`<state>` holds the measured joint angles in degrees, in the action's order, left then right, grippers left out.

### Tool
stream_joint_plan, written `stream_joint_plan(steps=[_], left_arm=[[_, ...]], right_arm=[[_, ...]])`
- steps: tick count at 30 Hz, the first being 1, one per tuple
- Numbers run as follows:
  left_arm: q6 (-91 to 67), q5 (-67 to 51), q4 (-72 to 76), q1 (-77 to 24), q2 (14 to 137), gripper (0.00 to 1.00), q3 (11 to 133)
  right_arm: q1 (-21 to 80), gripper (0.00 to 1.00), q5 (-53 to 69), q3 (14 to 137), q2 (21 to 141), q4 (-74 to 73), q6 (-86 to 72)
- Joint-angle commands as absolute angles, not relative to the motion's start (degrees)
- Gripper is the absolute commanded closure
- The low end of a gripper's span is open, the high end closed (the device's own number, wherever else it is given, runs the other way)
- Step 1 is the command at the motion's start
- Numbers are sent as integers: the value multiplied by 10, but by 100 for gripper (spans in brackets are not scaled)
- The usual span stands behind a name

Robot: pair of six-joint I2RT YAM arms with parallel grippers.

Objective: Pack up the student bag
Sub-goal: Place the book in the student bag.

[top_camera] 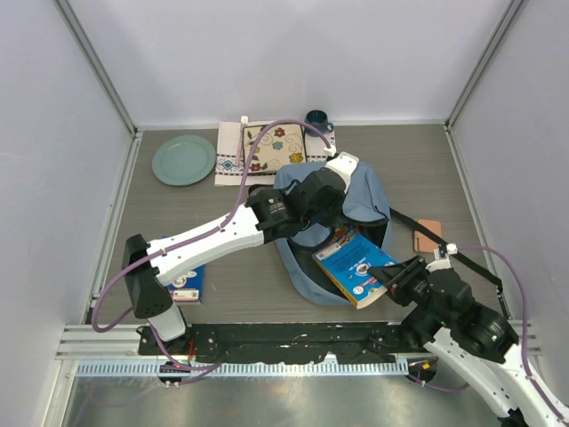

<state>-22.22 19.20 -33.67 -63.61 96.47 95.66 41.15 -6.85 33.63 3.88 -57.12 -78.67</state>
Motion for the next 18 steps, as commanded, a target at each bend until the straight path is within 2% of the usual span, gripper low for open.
stream_joint_plan(steps=[1,6,9,13,18], left_arm=[[-233,184,-264,-633,908,89,969],[-232,171,-262,-633,905,88,969],[-234,157,-258,-633,905,88,965],[-235,149,-258,-633,908,88,961],[-229,148,-258,-632,909,88,958]], right_arm=[[414,99,-131,277,20,-376,-896],[414,99,-189,237,42,-300,-905],[414,99,-214,216,100,-234,-903],[414,99,-227,186,198,-87,-912],[415,98,-257,184,368,20,-882]])
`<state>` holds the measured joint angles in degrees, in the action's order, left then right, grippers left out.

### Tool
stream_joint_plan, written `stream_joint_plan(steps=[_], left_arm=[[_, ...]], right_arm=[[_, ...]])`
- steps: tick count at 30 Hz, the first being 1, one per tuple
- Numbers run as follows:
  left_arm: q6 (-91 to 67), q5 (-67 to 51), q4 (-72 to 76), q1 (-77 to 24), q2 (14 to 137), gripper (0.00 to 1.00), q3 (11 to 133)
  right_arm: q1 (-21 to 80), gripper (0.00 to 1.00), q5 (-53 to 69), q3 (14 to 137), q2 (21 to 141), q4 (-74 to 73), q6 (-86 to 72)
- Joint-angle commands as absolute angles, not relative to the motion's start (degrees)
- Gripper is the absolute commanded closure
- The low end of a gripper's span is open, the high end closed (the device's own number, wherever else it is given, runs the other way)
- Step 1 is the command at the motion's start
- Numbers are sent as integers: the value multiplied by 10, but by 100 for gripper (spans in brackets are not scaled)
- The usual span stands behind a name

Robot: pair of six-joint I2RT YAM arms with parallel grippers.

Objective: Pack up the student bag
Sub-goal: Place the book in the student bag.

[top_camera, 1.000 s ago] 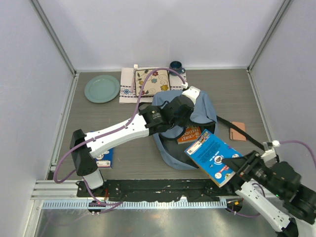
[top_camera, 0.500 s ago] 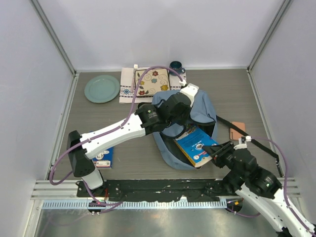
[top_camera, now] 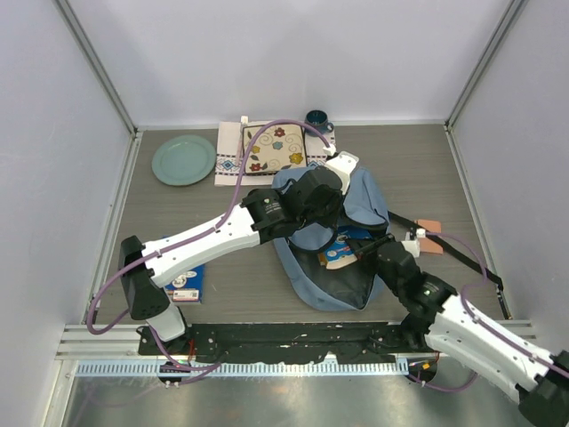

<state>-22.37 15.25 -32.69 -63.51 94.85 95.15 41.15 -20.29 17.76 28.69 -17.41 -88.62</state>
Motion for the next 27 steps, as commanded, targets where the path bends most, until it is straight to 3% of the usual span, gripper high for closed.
stream_joint_plan(steps=[1,4,7,8,10,11,14,22,27], left_arm=[[-227,148,-258,-633,909,88,957],[-223,149,-258,-632,911,88,956],[-227,151,-260,-630,914,89,954],[-229,151,-258,-630,915,89,952],[-233,151,-256,-628,913,89,942],[-235,151,-252,-628,911,89,938],[-242,149,-250,-621,911,89,924],[-257,140,-240,-611,901,89,891],[-261,138,-240,-609,905,89,889]], right_arm=[[415,97,-260,182,387,52,-876],[416,93,-290,180,464,84,-859],[416,81,-305,177,520,88,-860],[416,71,-298,178,526,82,-851],[418,60,-273,179,526,59,-825],[418,45,-264,181,525,39,-819],[418,24,-248,185,492,-55,-803],[418,21,-220,232,354,-253,-738],[418,21,-174,209,325,-269,-746]])
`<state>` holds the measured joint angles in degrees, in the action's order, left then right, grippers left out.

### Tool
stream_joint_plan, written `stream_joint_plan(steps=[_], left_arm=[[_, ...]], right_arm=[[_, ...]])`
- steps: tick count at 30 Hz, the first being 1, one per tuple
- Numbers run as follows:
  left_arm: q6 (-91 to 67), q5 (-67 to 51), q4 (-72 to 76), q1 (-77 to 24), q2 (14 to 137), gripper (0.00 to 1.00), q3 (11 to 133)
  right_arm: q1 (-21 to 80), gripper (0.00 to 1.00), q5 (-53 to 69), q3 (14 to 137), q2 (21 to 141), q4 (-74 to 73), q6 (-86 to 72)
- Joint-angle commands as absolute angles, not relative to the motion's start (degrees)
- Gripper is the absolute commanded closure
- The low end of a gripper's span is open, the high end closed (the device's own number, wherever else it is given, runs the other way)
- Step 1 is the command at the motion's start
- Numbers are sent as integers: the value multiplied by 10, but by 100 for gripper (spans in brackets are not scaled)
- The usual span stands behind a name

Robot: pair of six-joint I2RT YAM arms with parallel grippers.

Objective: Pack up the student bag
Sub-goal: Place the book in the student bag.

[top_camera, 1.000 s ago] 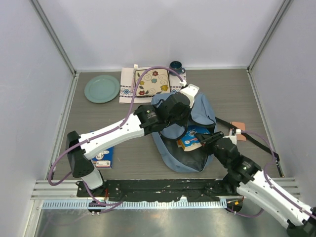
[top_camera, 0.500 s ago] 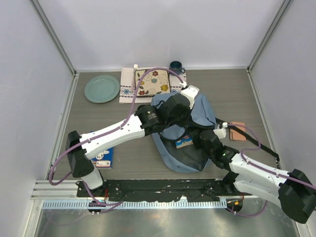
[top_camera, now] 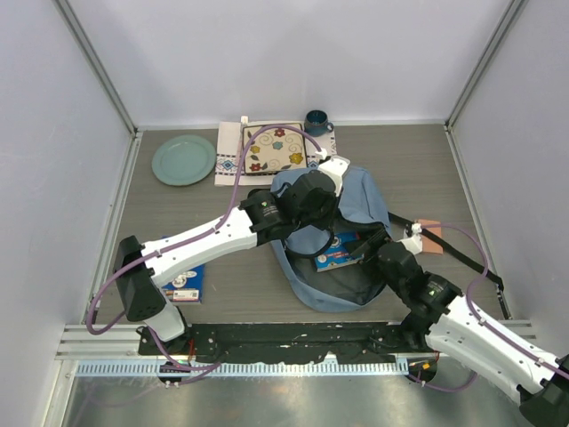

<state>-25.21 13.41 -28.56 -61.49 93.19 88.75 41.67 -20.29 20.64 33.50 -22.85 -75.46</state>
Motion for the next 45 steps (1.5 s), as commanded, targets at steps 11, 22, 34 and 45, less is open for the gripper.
stream_joint_plan(steps=[11,22,34,45], left_arm=[[-265,125,-235,-607,915,89,892],[-262,86,-229,-551,918,91,891],[-268,35,-232,-512,929,91,885],[-302,17,-207,-512,922,78,846]], right_arm=[[418,21,-113,175,412,-129,-764],[418,21,-205,243,620,76,-710],[411,21,-146,215,518,70,-637],[412,21,-158,228,140,-240,-626]])
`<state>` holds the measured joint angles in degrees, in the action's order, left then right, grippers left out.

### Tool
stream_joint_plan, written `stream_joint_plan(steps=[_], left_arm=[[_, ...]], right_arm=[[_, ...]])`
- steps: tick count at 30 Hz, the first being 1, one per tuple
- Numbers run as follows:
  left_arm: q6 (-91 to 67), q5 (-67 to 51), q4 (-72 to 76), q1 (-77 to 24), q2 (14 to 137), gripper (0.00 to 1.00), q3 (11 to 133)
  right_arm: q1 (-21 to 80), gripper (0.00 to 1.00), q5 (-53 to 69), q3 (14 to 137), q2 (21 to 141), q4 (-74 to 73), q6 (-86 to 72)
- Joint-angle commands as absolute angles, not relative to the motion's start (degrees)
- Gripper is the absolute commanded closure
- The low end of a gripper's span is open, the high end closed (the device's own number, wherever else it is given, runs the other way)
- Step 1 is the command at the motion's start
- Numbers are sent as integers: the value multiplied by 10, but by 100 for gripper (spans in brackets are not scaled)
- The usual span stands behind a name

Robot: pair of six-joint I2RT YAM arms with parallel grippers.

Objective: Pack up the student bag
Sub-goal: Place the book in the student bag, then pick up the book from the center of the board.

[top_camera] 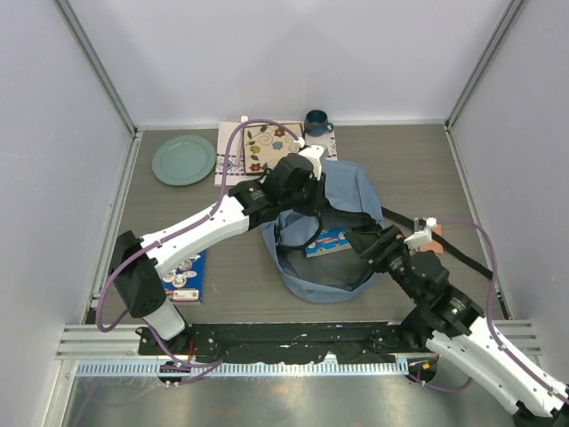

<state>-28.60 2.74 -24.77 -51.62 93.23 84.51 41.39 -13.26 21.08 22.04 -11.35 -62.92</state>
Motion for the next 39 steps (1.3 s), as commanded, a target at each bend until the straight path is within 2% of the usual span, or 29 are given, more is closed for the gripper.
stream_joint_plan(steps=[1,2,4,6,12,14,15,17,20,22,27,33,39], left_arm=[[-305,14,-209,-513,919,70,842],[-307,10,-209,-512,917,64,837],[-317,-29,-202,-513,903,41,818],[-323,-63,-193,-512,888,27,802],[-340,-111,-191,-513,783,17,715],[-341,-79,-200,-513,748,13,687],[-341,-63,-208,-513,706,6,677],[-339,-8,-223,-512,667,0,660],[-334,65,-259,-512,607,0,650],[-340,161,-309,-505,584,0,647],[-398,330,-435,-461,562,0,636],[-441,366,-468,-369,473,1,563],[-442,310,-479,-254,432,0,498]], right_arm=[[412,21,-171,246,121,-258,-628],[412,21,-205,257,87,-290,-629],[412,21,-244,293,65,-321,-629],[411,21,-305,322,48,-368,-635],[411,21,-379,427,64,-418,-592],[412,21,-371,450,83,-411,-585],[412,21,-364,453,89,-403,-578],[412,21,-331,449,111,-374,-574],[412,21,-261,430,152,-317,-568],[411,21,-223,416,185,-286,-565],[413,21,-57,415,336,-156,-544],[453,21,17,461,491,-101,-493],[524,21,32,510,610,-68,-469]])
